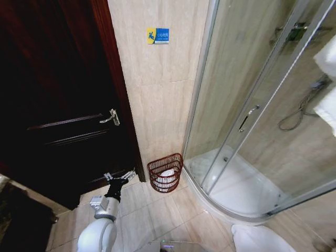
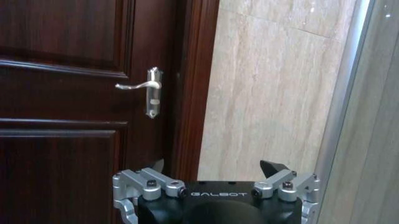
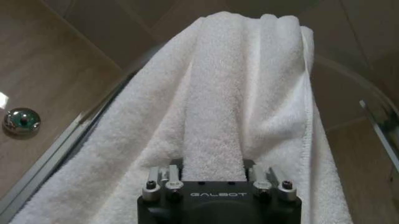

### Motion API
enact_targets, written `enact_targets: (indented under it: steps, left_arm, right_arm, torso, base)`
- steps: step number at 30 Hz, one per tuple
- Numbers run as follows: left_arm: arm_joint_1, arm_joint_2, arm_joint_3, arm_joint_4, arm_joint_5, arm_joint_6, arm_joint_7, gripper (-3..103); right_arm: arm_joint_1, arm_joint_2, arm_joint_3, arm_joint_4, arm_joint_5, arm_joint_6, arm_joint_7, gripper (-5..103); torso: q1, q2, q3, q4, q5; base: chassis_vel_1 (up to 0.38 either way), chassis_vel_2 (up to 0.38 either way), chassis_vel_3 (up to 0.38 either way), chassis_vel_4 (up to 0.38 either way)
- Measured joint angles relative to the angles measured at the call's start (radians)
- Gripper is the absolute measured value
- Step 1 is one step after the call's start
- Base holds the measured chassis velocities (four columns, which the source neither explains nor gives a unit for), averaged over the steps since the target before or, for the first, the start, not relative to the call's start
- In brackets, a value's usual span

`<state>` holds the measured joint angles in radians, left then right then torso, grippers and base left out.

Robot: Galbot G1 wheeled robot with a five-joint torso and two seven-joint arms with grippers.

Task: Discard the used towel into the hamper.

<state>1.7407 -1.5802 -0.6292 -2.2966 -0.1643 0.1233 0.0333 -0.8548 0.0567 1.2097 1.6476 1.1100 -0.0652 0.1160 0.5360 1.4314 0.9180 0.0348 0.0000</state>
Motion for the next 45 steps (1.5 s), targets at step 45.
enact_targets:
  steps: [45]
  left_arm:
    - [0.0, 0.0, 0.0, 0.0, 0.0, 0.0, 0.0, 100]
  right_arm:
    - [-0.379, 0.541, 0.382, 0.523, -0.135, -0.003, 0.017, 8]
  torso:
    - [0.0, 0.0, 0.0, -0.0001, 0.0002]
  base:
    - [0.0, 0.0, 0.0, 0.0]
